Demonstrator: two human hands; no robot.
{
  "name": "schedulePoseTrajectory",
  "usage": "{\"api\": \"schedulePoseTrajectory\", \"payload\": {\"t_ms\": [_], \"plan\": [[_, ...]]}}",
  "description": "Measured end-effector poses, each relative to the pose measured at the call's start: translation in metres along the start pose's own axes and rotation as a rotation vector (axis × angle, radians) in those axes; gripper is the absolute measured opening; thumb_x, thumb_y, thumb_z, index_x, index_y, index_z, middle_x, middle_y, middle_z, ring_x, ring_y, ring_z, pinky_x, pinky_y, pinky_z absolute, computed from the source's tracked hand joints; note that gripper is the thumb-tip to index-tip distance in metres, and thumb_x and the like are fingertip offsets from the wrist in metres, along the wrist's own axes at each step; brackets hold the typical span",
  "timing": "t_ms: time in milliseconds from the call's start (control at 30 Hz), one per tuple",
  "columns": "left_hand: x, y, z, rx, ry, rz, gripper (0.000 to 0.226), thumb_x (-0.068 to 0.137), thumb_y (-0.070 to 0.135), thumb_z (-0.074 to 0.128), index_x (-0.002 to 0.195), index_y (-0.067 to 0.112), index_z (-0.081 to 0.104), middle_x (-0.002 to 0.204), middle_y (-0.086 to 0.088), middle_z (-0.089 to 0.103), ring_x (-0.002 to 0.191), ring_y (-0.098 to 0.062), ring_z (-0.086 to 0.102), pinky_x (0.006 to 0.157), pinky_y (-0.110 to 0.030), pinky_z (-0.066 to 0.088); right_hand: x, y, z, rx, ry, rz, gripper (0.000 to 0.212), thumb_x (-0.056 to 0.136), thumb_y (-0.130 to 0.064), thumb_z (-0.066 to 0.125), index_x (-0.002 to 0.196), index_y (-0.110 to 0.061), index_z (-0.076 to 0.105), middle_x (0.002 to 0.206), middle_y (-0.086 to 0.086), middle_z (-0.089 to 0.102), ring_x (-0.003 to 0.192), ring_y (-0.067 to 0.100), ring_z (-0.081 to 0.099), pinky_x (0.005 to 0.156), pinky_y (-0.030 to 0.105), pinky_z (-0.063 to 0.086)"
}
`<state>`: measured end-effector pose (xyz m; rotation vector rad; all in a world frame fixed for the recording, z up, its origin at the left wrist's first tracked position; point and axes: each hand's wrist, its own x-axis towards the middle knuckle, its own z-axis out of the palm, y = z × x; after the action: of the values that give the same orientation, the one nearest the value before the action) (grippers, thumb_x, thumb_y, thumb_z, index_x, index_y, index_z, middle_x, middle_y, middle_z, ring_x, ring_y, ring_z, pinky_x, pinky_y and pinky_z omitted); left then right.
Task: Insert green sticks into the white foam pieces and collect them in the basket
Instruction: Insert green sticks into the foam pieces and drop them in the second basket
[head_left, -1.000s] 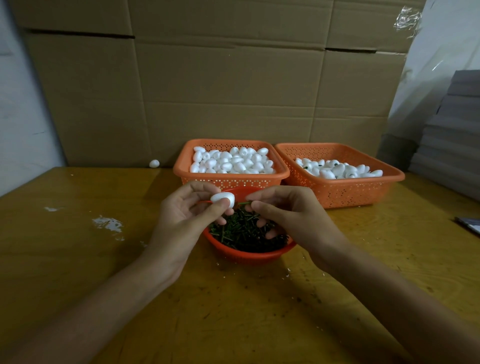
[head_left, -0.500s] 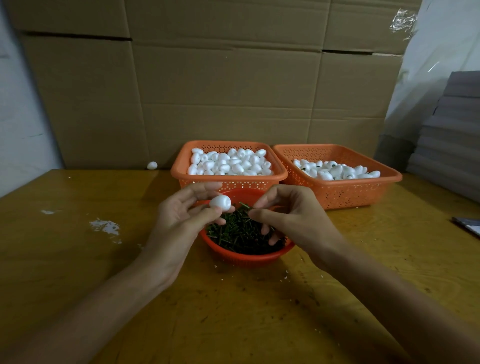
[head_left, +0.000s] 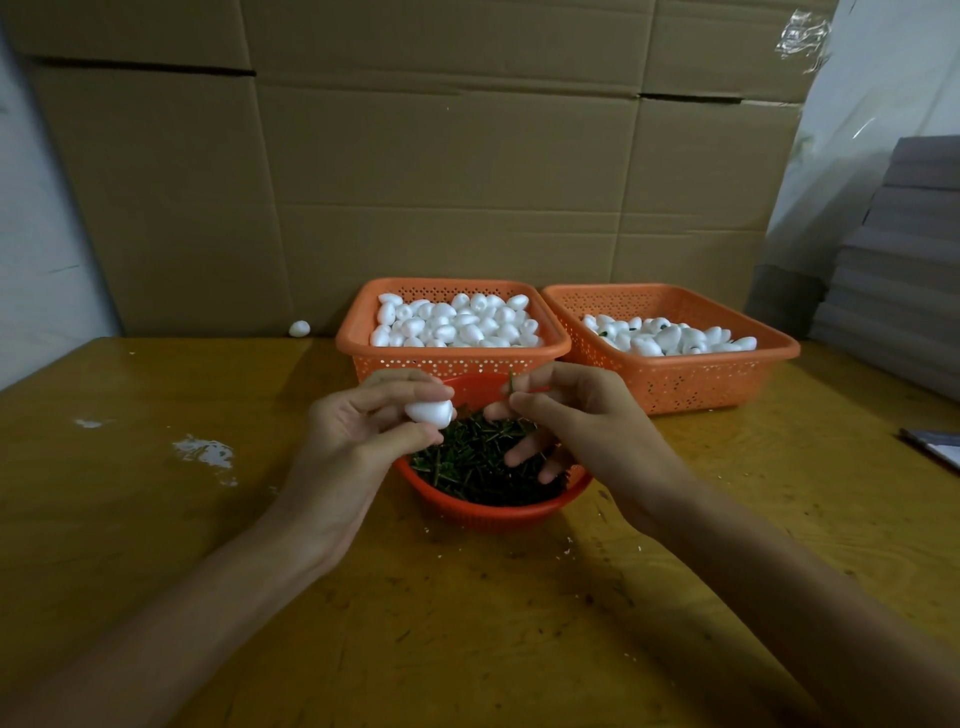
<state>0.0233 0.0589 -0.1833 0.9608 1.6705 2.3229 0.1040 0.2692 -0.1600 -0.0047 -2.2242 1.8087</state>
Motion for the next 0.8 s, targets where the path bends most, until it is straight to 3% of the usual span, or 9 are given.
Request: {"api": "schedulePoseTrajectory", "payload": {"t_ms": [133,267,333,467,633,800], "plan": [[-0.0003,0.0004,-0.0005,0.031,-0.004,0.003,0.027,0.077,0.012,0.079,0.102,0.022,0.083,0.115,-0.006,0.077,0.105,-0.019,0.072,0.082,-0.024,0.059,-0.0007,-0.0036,-0.0006,0.021,-0.022,0.021,0.013,0.106,-0.017,0.059,0.11,-0.005,0.058,0.107,0.004,0.08,0.074,0.027,0.076,0.049,0.026,0.054],[-0.0009,-0.0018,-0.0019,0.079,-0.025,0.031,0.05,0.074,0.003,0.086,0.117,0.021,0.07,0.117,-0.01,0.077,0.113,-0.021,0.072,0.092,-0.027,0.059,-0.0027,-0.0042,0.001,-0.076,-0.031,0.006,0.013,0.1,-0.019,0.069,0.099,-0.007,0.064,0.104,0.012,0.074,0.076,0.021,0.074,0.052,0.026,0.055],[-0.001,-0.002,-0.0018,0.084,-0.035,0.046,0.046,0.071,0.0,0.084,0.11,0.016,0.068,0.118,-0.01,0.077,0.115,-0.022,0.072,0.09,-0.025,0.059,-0.0029,-0.0041,0.001,-0.102,-0.025,-0.005,0.015,0.099,-0.018,0.07,0.098,-0.003,0.066,0.098,0.016,0.069,0.072,0.017,0.071,0.053,0.027,0.055],[-0.0025,-0.0021,-0.0001,0.097,-0.022,0.046,0.04,0.066,0.001,0.09,0.095,0.013,0.067,0.115,-0.011,0.077,0.112,-0.023,0.074,0.084,-0.023,0.059,-0.0022,-0.0052,-0.0012,-0.103,-0.055,0.008,0.01,0.099,-0.013,0.068,0.096,-0.003,0.065,0.084,0.007,0.071,0.069,0.021,0.07,0.052,0.027,0.054],[-0.0034,0.0003,0.0034,0.102,-0.029,0.079,0.021,0.065,0.012,0.088,0.083,0.02,0.08,0.109,-0.01,0.08,0.107,-0.023,0.076,0.083,-0.023,0.06,-0.001,-0.0053,-0.0014,-0.095,-0.079,0.008,0.003,0.098,-0.008,0.067,0.099,-0.006,0.066,0.086,0.01,0.077,0.07,0.023,0.073,0.051,0.027,0.055],[-0.0035,0.0003,0.0031,0.143,-0.029,0.102,0.021,0.065,0.015,0.089,0.085,0.015,0.083,0.108,-0.008,0.08,0.107,-0.02,0.075,0.081,-0.02,0.058,-0.0005,-0.0032,-0.0004,-0.121,-0.1,0.012,0.006,0.099,-0.011,0.067,0.102,-0.007,0.064,0.09,0.008,0.079,0.073,0.022,0.076,0.052,0.026,0.055]]}}
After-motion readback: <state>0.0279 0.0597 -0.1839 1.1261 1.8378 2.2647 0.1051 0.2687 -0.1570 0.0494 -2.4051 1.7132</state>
